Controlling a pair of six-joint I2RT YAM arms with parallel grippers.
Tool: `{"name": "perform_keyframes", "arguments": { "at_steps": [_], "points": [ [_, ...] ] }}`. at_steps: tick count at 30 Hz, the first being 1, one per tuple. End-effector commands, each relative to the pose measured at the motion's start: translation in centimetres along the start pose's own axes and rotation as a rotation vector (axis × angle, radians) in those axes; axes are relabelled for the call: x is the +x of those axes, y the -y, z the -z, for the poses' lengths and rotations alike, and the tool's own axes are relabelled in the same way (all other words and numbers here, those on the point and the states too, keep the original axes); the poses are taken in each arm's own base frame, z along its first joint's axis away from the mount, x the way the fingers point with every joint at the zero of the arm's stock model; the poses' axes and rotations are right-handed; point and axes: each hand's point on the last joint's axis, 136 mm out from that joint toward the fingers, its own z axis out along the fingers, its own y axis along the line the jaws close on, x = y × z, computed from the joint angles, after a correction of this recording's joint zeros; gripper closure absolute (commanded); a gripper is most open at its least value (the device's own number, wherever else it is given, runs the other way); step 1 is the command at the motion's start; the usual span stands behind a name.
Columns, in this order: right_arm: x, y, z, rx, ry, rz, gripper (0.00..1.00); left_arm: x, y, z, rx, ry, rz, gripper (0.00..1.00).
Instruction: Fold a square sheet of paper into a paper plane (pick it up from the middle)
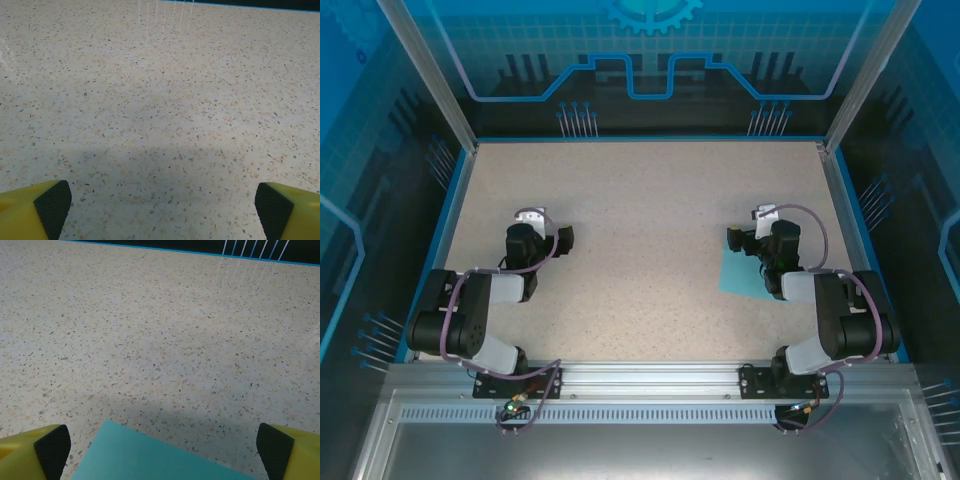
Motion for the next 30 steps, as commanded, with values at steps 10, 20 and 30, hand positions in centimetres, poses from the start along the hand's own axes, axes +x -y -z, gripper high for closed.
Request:
{"name": "perform_keyframes", "arguments": {
  "at_steps": [10, 20, 30],
  "points": [
    [-1.6, -0.7, -0.4, -0.025, 0.044, 0.018, 0.01, -1.8, 0.1, -0.3, 0.017, 0.053, -0.016, 0.01],
    [-2.2, -0.1, -0.1, 0.026, 0.045, 0.009, 0.01, -3.0, -1.0, 0.8, -0.053, 0.068, 0.017, 0.01],
    [-4.7, -1.2, 3.5, -0.007, -0.329, -0.260, 0.01, -5.8, -3.0, 5.2, -0.186, 0.024, 0.299, 0.01]
  ]
}}
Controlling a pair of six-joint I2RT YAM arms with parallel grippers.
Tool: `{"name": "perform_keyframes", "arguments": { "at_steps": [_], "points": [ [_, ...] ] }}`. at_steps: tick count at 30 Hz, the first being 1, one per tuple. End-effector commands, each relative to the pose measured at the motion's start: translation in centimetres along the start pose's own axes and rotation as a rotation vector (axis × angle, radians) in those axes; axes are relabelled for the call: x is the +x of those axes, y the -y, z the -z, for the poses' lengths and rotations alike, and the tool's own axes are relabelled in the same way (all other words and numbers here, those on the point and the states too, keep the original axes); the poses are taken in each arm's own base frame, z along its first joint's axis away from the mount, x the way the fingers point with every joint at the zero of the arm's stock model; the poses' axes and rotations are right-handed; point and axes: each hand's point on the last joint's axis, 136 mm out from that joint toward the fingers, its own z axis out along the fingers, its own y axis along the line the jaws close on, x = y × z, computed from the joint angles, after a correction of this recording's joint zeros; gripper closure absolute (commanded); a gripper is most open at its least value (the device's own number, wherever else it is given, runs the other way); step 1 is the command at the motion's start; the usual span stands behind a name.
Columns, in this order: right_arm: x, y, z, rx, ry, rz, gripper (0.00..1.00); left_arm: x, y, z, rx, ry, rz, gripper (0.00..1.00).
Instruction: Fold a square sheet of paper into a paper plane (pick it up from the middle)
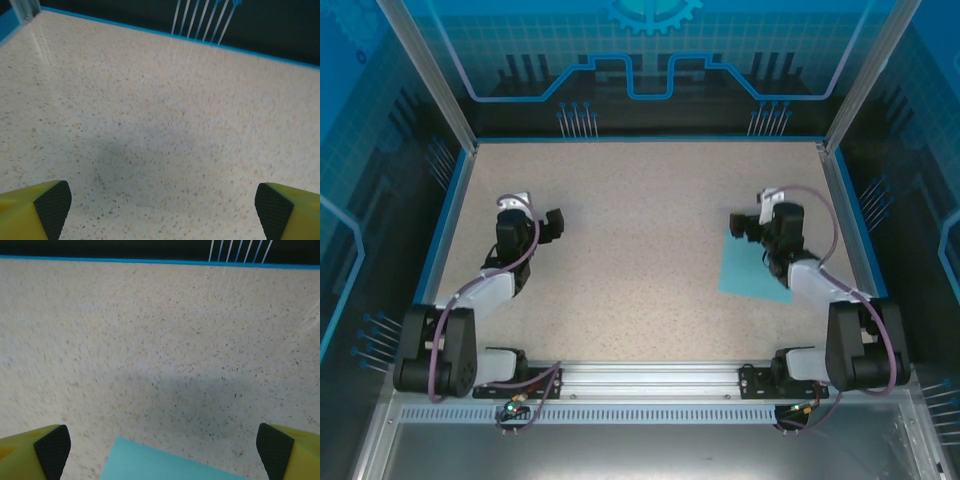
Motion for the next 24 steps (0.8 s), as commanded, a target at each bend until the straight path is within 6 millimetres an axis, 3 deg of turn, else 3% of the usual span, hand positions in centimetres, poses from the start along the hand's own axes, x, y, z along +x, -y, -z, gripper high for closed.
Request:
{"name": "perform_keyframes", "arguments": {
  "at_steps": [1, 3, 7, 12, 16, 24],
  "points": [
    [2.8, -2.1, 1.5, -0.069, -0.323, -0.184, 0.01, -0.5, -1.8, 2.4, -0.081, -0.009, 0.166, 0.02],
    [3.3, -4.3, 1.4, -0.168, -0.420, -0.268, 0.01, -1.0, -1.9, 3.4, -0.092, -0.019, 0.234, 0.02],
    [5.8, -5.3, 1.8, -0.125, -0.560, -0.372, 0.01, -0.5, 0.0, 3.9, 0.009, -0.081, 0.287, 0.02],
    [7.7, -4.7, 4.1, 0.062, -0.624, -0.322, 0.01, 0.4, 3.2, 4.7, 0.175, -0.198, 0.309, 0.01],
    [9.8, -4.3, 4.9, 0.122, -0.668, -0.333, 0.01, 1.3, 5.3, 5.0, 0.288, -0.265, 0.341, 0.01],
    [14.0, -6.9, 3.4, 0.031, -0.781, -0.349, 0.01, 3.6, 6.1, 5.1, 0.332, -0.363, 0.356, 0.01]
  ]
}}
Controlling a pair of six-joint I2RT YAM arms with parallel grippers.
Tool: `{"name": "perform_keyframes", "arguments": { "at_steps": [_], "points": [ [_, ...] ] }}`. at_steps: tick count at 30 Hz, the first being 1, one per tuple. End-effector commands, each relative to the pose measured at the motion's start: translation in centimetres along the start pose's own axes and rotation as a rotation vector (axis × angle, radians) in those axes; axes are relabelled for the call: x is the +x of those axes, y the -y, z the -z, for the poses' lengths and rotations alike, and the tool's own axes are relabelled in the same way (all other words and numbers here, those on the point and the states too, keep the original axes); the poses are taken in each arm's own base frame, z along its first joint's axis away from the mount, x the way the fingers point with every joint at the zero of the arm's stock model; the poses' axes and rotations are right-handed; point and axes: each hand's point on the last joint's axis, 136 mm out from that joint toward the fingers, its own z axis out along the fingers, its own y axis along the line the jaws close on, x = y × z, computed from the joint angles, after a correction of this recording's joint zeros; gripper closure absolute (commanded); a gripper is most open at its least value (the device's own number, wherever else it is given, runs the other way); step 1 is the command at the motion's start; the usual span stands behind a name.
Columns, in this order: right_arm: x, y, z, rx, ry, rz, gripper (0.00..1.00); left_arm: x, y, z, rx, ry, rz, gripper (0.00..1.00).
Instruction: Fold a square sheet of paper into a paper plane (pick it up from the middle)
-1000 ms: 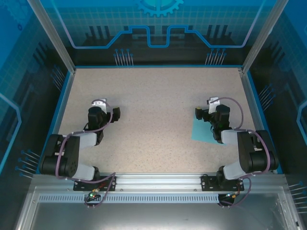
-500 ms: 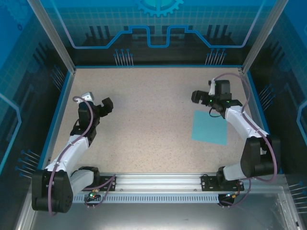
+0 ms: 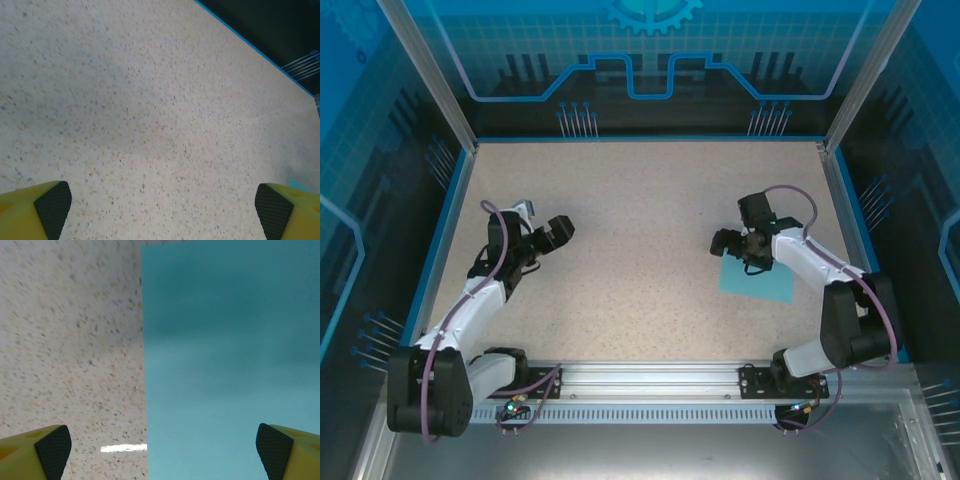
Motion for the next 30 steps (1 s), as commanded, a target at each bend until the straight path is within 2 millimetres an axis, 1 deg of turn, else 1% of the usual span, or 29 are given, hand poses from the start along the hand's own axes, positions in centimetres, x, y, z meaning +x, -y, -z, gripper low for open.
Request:
{"name": "perform_keyframes", "arguments": {
  "at_steps": [1, 5, 9, 12, 17, 19, 20, 21, 22, 24, 25, 27, 30],
  "points": [
    [1.8, -1.3, -1.5, -0.023, -0.071, 0.005, 0.02, 0.6, 0.9, 0.2, 0.050, -0.052, 0.017, 0.02],
    [3.1, -2.7, -3.2, -0.014, -0.119, 0.033, 0.03, 1.4, 0.8, 0.2, 0.052, -0.084, 0.023, 0.01],
    [4.5, -5.2, -4.9, -0.031, -0.164, 0.089, 0.04, 2.1, 0.6, 0.2, 0.054, -0.103, 0.034, 0.01],
    [5.4, -7.3, -5.7, -0.037, -0.185, 0.152, 0.04, 2.3, 0.7, 0.2, 0.058, -0.113, 0.036, 0.02],
    [6.7, -12.2, -6.2, -0.132, -0.210, 0.294, 0.05, 2.3, 1.1, 0.4, 0.072, -0.117, 0.036, 0.01],
    [7.5, -14.5, -5.7, -0.191, -0.221, 0.374, 0.06, 2.4, 1.3, 0.4, 0.077, -0.118, 0.033, 0.01],
    [7.8, -15.4, -5.3, -0.198, -0.218, 0.415, 0.06, 2.5, 1.4, 0.4, 0.078, -0.122, 0.030, 0.01],
    [7.6, -15.8, -4.7, -0.174, -0.194, 0.449, 0.06, 2.6, 1.5, 0.3, 0.083, -0.128, 0.027, 0.01],
    [7.2, -15.9, -4.2, -0.156, -0.168, 0.461, 0.06, 2.7, 1.7, 0.3, 0.089, -0.134, 0.027, 0.02],
    [5.7, -15.5, -3.0, -0.132, -0.107, 0.429, 0.06, 2.9, 2.3, 0.2, 0.103, -0.145, 0.015, 0.01],
    [4.8, -15.0, -2.6, -0.119, -0.080, 0.396, 0.07, 3.1, 2.4, 0.1, 0.106, -0.151, 0.011, 0.02],
    [2.7, -13.2, -2.4, -0.087, -0.021, 0.299, 0.06, 3.3, 3.0, 0.0, 0.117, -0.161, -0.002, 0.01],
    [0.6, -11.5, -2.6, -0.102, -0.001, 0.171, 0.07, 3.9, 3.4, -0.5, 0.122, -0.185, -0.016, 0.01]
  ]
}}
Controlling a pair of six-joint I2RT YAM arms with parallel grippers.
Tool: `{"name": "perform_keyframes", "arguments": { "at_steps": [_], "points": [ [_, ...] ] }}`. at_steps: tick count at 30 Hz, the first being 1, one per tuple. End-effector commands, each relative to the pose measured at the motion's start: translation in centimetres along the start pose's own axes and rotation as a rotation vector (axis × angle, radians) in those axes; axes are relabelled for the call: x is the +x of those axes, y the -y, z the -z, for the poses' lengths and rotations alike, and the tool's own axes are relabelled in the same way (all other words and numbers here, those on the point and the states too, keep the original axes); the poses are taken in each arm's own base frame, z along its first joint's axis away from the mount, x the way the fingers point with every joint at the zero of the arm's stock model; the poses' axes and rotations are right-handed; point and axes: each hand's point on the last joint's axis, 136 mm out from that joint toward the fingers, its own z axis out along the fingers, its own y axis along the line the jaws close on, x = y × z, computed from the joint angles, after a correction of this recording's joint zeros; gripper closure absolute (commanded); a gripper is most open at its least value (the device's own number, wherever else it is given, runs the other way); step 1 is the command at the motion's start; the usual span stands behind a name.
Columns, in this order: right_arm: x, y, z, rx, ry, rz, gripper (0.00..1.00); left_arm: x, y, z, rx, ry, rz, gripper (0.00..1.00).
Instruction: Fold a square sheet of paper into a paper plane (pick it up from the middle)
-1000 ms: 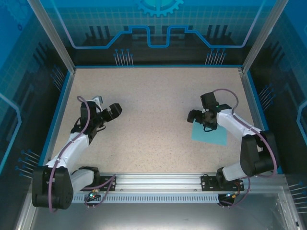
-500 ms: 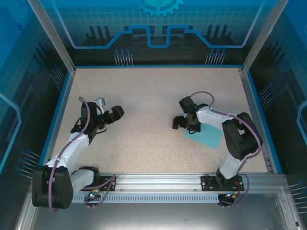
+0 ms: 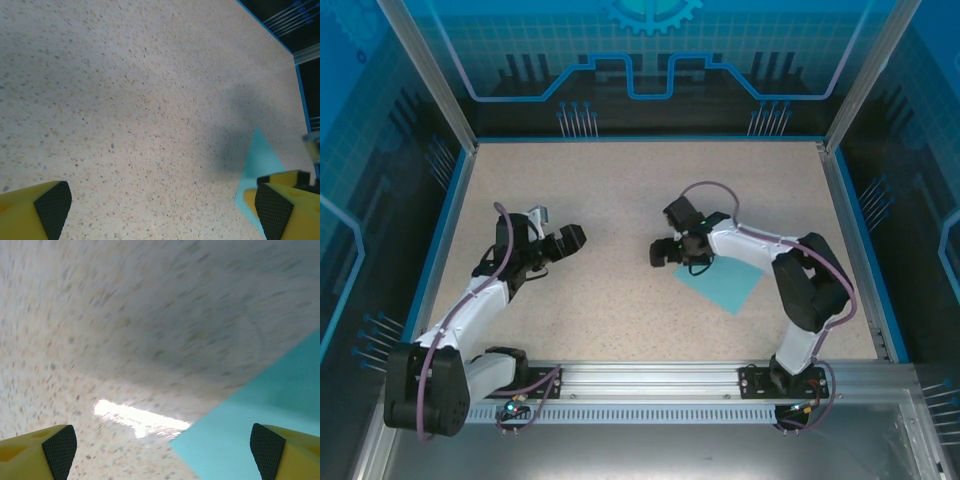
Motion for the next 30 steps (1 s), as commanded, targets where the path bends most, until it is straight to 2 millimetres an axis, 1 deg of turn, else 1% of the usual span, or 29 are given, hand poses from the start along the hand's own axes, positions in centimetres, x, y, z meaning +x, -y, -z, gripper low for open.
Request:
{"name": "perform_keyframes", "arguments": {
  "at_steps": [1, 2, 4, 8, 10, 14, 17, 20, 21, 25, 27, 30],
  "points": [
    [-2.1, 3.6, 0.9, 0.034, 0.070, -0.162, 0.07, 0.1, 1.2, -0.5, 0.031, -0.037, -0.005, 0.01],
    [-2.3, 4.2, 0.8, 0.037, 0.068, -0.189, 0.07, 0.2, 1.3, -0.7, 0.031, -0.042, -0.005, 0.01],
    [-2.6, 4.7, 0.3, 0.034, 0.049, -0.209, 0.07, 0.2, 1.5, -0.8, 0.037, -0.051, -0.009, 0.01],
    [-2.7, 5.8, -0.9, 0.094, 0.027, -0.232, 0.07, 0.5, 1.7, -1.2, 0.042, -0.073, -0.021, 0.02],
    [-2.6, 5.6, -1.5, 0.100, 0.023, -0.220, 0.07, 0.6, 1.8, -1.2, 0.042, -0.083, -0.026, 0.02],
    [-1.5, 4.5, -3.3, 0.112, -0.036, -0.151, 0.07, 0.9, 1.6, -1.2, 0.044, -0.081, -0.022, 0.02],
    [-0.6, 2.8, -4.6, 0.085, -0.066, -0.072, 0.08, 0.9, 1.5, -1.2, 0.040, -0.086, -0.026, 0.02],
    [0.4, 0.3, -5.6, 0.028, -0.089, 0.024, 0.09, 0.8, 1.4, -1.2, 0.031, -0.085, -0.034, 0.02],
    [0.7, -0.8, -5.9, 0.000, -0.090, 0.065, 0.09, 0.8, 1.4, -1.1, 0.029, -0.084, -0.034, 0.02],
    [1.7, -4.7, -6.3, -0.095, -0.104, 0.205, 0.10, 0.8, 1.4, -1.0, 0.028, -0.073, -0.027, 0.01],
    [2.3, -6.8, -6.3, -0.147, -0.115, 0.291, 0.11, 0.8, 1.4, -0.8, 0.029, -0.071, -0.024, 0.02],
    [2.6, -9.2, -5.8, -0.191, -0.120, 0.386, 0.12, 0.9, 1.3, -0.7, 0.025, -0.066, -0.024, 0.01]
  ]
}}
